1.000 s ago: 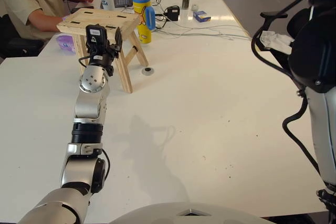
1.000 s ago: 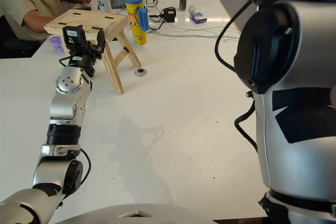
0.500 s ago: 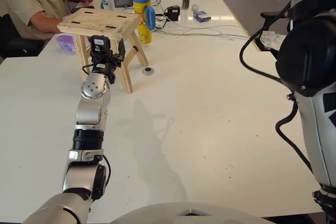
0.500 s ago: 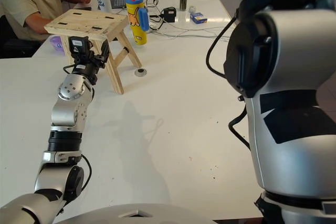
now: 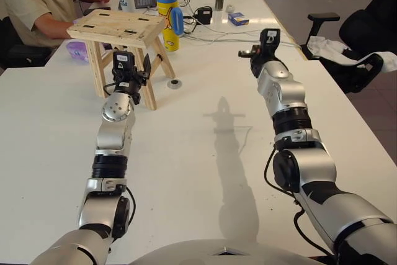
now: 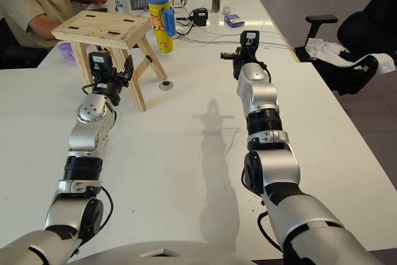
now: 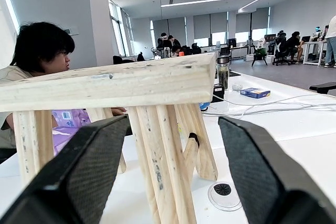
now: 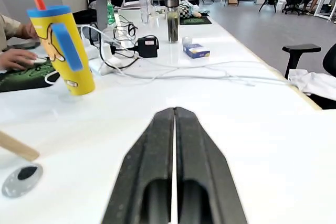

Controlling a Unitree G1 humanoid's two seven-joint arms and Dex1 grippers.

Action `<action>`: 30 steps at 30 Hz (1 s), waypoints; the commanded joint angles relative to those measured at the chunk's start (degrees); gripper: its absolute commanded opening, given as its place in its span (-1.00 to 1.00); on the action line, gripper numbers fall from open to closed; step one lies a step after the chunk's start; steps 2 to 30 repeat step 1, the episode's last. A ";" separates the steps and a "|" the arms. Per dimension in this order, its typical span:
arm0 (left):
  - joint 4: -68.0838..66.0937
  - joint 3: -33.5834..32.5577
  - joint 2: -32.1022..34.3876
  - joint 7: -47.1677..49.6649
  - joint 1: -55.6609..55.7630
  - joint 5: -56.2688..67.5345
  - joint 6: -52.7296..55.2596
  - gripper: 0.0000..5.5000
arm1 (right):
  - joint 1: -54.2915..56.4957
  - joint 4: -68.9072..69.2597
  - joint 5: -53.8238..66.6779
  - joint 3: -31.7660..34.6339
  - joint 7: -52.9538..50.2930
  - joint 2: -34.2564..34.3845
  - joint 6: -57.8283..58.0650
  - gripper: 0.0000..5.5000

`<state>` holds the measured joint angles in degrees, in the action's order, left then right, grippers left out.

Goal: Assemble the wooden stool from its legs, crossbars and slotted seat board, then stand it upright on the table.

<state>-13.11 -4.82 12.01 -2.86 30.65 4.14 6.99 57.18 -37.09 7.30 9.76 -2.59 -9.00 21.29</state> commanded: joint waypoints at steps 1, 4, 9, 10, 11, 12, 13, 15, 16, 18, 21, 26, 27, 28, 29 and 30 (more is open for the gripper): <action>-0.98 -0.06 -0.43 0.22 0.22 -0.76 -1.11 0.16 | 6.70 0.57 -0.74 -1.15 1.70 -1.39 -0.77 -1.00; -0.98 -0.06 -0.43 0.22 0.22 -0.76 -1.11 0.16 | 6.70 0.57 -0.74 -1.15 1.70 -1.39 -0.77 -1.00; -0.98 -0.06 -0.43 0.22 0.22 -0.76 -1.11 0.16 | 6.70 0.57 -0.74 -1.15 1.70 -1.39 -0.77 -1.00; -0.98 -0.06 -0.43 0.22 0.22 -0.76 -1.11 0.16 | 6.70 0.57 -0.74 -1.15 1.70 -1.39 -0.77 -1.00; -0.98 -0.06 -0.43 0.22 0.22 -0.76 -1.11 0.16 | 6.70 0.57 -0.74 -1.15 1.70 -1.39 -0.77 -1.00; -0.98 -0.06 -0.43 0.22 0.22 -0.76 -1.11 0.16 | 6.70 0.57 -0.74 -1.15 1.70 -1.39 -0.77 -1.00; -0.98 -0.06 -0.43 0.22 0.22 -0.76 -1.11 0.16 | 6.70 0.57 -0.74 -1.15 1.70 -1.39 -0.77 -1.00; -0.98 -0.06 -0.43 0.22 0.22 -0.76 -1.11 0.16 | 6.70 0.57 -0.74 -1.15 1.70 -1.39 -0.77 -1.00; -0.98 -0.06 -0.43 0.22 0.22 -0.76 -1.11 0.16 | 6.70 0.57 -0.74 -1.15 1.70 -1.39 -0.77 -1.00; -0.98 -0.06 -0.43 0.22 0.22 -0.76 -1.11 0.16 | 6.70 0.57 -0.74 -1.15 1.70 -1.39 -0.77 -1.00; -0.98 -0.06 -0.43 0.22 0.22 -0.76 -1.11 0.16 | 6.70 0.57 -0.74 -1.15 1.70 -1.39 -0.77 -1.00; -0.98 -0.06 -0.43 0.22 0.22 -0.76 -1.11 0.16 | 6.70 0.57 -0.74 -1.15 1.70 -1.39 -0.77 -1.00; -0.98 -0.06 -0.43 0.22 0.22 -0.76 -1.11 0.16 | 6.70 0.57 -0.74 -1.15 1.70 -1.39 -0.77 -1.00; -0.98 -0.06 -0.43 0.22 0.22 -0.76 -1.11 0.16 | 6.70 0.57 -0.74 -1.15 1.70 -1.39 -0.77 -1.00; -0.98 -0.06 -0.43 0.22 0.22 -0.76 -1.11 0.16 | 6.70 0.57 -0.74 -1.15 1.70 -1.39 -0.77 -1.00; -0.98 -0.06 -0.43 0.22 0.22 -0.76 -1.11 0.16 | 6.70 0.57 -0.74 -1.15 1.70 -1.39 -0.77 -1.00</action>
